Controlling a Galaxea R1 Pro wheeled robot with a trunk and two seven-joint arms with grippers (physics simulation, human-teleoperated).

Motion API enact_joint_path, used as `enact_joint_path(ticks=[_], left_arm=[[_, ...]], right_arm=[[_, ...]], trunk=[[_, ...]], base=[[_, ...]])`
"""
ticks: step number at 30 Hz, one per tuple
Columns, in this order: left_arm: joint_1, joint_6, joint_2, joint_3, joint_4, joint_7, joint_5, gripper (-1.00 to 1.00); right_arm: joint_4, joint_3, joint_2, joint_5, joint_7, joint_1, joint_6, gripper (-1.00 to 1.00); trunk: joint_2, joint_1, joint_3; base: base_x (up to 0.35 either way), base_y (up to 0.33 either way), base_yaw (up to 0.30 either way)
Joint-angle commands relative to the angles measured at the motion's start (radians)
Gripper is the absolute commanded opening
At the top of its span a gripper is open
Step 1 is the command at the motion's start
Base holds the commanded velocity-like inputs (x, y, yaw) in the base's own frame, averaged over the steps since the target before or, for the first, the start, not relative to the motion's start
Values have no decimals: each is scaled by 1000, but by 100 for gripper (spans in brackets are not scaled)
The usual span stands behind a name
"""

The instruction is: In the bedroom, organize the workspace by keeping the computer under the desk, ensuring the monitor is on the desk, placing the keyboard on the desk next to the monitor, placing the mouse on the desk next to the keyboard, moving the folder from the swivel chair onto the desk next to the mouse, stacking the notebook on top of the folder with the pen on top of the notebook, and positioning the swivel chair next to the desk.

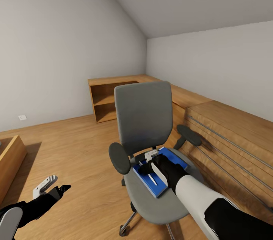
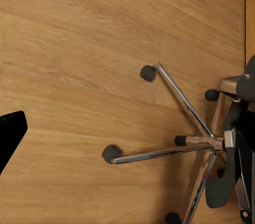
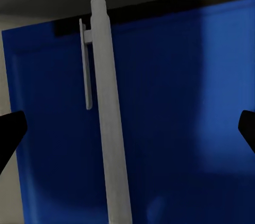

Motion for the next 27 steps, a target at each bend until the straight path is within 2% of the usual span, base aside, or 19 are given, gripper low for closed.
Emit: enact_joint_path(ticks=[1, 16, 17, 27], left_arm=[[-1, 3, 0, 1, -1, 9, 11, 100], [-1, 3, 0, 1, -1, 9, 11, 100], [-1, 3, 0, 1, -1, 9, 11, 100], [-1, 3, 0, 0, -1, 9, 11, 100]], right_arm=[[-1, 7, -1, -6, -1, -1, 4, 100], [-1, 7, -1, -6, -1, -2, 4, 100], [-1, 7, -1, -6, -1, -2, 4, -100], [-1, 7, -1, -6, -1, -2, 4, -100]], trunk=[[0, 0, -1], [0, 0, -1], [0, 0, -1], [0, 0, -1]], base=[[0, 0, 0], [0, 0, 0], [0, 0, 0], [0, 0, 0]])
